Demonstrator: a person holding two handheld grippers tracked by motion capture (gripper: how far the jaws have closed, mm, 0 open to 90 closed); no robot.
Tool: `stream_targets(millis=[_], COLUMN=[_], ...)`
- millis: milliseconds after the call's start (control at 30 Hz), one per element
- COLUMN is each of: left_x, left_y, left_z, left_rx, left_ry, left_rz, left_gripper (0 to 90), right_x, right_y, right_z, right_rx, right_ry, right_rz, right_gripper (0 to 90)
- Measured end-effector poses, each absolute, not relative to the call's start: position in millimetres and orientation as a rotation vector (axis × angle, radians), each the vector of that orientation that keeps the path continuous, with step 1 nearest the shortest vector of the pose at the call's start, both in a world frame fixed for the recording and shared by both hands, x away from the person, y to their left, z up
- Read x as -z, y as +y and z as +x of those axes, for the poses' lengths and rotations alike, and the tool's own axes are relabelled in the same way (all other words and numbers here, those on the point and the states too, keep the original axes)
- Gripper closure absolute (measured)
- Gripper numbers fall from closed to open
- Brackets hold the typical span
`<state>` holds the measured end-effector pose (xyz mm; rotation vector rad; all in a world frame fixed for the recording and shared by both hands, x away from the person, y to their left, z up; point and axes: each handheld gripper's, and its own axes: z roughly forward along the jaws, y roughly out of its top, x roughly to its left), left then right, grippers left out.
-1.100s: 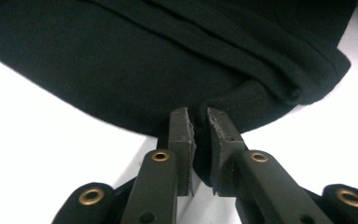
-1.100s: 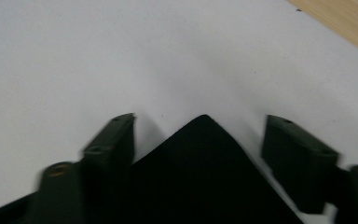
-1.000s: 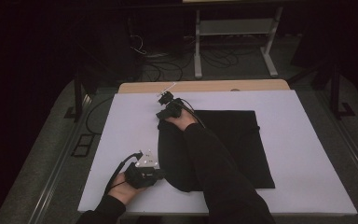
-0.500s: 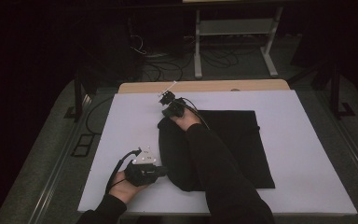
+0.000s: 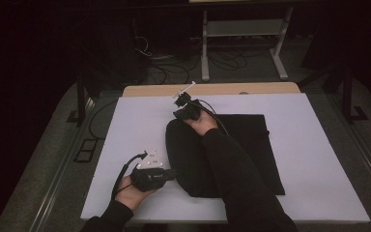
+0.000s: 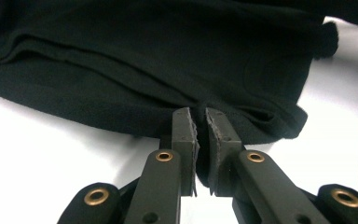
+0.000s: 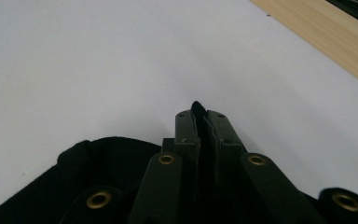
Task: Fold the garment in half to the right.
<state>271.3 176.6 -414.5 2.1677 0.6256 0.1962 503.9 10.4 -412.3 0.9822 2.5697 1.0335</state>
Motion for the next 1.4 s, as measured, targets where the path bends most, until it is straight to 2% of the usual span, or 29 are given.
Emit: stream_targets(millis=[300,667,933,1400], left_x=[403,389,383,378], left_y=[168,157,139,100], left_z=[271,270,267,269], left_rx=[-0.216,-0.27,-0.264,-0.22], left_ry=[0.597,0.526,0.474,0.411], left_rz=[2.129,2.168,2.154,2.118], left_gripper=[81.8,81.8,82.3,82.5], right_x=[402,384,365,363], right_y=[-11,-38,-68,-112], right_z=[497,492,486,481], right_rx=[-1.077,-1.096,-1.15,-1.179], right_ry=[2.541,2.499,2.438,2.378], right_rz=[0.986,0.972,0.986,1.048], right_gripper=[82.2,82.2,82.2,82.2])
